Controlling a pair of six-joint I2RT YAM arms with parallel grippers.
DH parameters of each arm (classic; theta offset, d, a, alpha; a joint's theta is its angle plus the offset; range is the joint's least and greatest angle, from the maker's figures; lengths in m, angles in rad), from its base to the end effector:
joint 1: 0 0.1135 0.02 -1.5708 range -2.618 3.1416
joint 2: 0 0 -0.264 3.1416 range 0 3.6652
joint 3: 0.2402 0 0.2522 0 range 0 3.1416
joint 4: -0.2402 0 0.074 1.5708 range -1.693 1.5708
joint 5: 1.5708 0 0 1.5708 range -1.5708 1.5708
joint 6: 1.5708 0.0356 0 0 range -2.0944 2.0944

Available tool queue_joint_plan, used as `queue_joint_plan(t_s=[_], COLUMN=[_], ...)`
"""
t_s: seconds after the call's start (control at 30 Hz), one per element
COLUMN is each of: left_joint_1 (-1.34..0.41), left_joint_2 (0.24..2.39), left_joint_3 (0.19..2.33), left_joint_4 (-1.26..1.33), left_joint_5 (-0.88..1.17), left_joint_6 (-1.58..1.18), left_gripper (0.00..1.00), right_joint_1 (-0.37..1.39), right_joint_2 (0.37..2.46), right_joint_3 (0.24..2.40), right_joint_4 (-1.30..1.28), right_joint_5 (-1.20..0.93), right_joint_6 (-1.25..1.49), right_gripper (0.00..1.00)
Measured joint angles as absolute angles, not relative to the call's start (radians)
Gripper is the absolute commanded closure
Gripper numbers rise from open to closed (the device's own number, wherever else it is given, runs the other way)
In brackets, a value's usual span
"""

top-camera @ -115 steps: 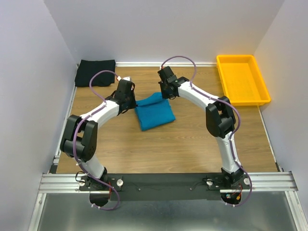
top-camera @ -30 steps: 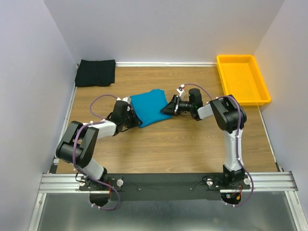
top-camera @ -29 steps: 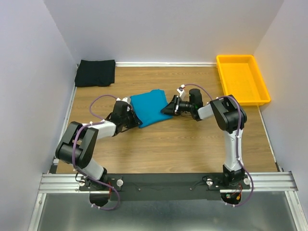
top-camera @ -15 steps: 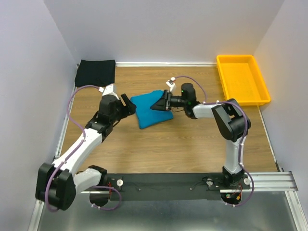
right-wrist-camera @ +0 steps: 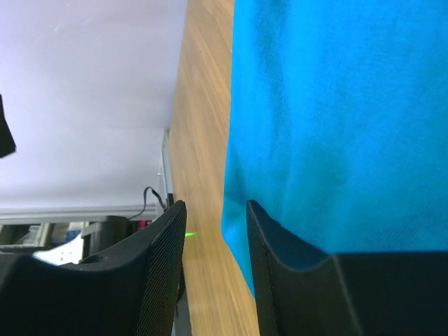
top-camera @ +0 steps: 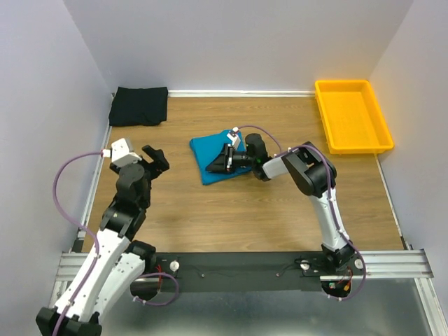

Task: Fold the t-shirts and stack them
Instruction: Fold the tshirt

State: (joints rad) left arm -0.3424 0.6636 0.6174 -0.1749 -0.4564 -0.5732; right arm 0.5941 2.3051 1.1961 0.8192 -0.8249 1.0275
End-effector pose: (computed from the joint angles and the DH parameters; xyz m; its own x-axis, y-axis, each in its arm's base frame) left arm 0.1587 -0.0399 0.3015 -0.1173 -0.4750 -0.8721 -0.1991 0.8716 -0.4479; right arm 0.3614 0.2757 0.0888 -0.9469 0.0614 -0.3157 -0.2952 0.2240 0.9288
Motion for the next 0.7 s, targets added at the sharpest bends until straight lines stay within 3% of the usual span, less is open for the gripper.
queue_joint_plan(t_s=[0.3, 0.7], left_joint_1=[-0.342, -0.342], left_joint_2=[0.416, 0.488], left_joint_3=[0.535, 0.502], left_joint_4=[-0.127, -0.091], left_joint_5=[-0.609, -0.623], left_joint_6=[-0.482, -0.448], left_gripper=[0.1, 0.09], right_joint_1=[0.595, 0.649], right_joint_2=[2.292, 2.272], right_joint_3=[1.206, 1.278], right_joint_4=[0.799, 0.762], right_joint_5=[-0.824, -0.826], right_joint_6=[1.046, 1.046], right_gripper=[0.52, 0.52])
